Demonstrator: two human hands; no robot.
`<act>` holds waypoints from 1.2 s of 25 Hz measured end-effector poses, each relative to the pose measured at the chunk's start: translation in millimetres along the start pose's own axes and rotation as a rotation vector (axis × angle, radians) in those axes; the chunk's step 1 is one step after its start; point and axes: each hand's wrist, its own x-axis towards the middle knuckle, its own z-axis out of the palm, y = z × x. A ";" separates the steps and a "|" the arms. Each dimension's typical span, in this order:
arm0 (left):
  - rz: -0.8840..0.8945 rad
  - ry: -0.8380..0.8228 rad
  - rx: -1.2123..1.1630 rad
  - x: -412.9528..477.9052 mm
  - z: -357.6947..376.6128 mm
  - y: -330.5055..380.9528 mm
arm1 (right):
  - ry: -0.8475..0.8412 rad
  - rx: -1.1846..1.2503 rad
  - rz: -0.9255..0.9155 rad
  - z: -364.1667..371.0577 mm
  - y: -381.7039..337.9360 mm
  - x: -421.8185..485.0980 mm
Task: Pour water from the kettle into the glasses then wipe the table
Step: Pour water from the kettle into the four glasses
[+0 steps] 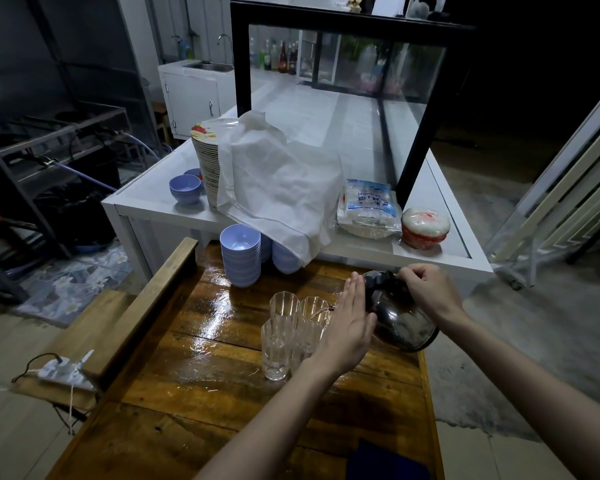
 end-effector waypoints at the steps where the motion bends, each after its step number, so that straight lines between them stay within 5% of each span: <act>1: -0.003 0.007 -0.010 0.0 0.2 0.3 | -0.008 -0.002 -0.015 -1.1 -3.0 0.7; 30: -0.053 0.069 -0.131 6.8 -5.2 2.8 | 0.030 -0.127 -0.166 6.3 -17.5 16.2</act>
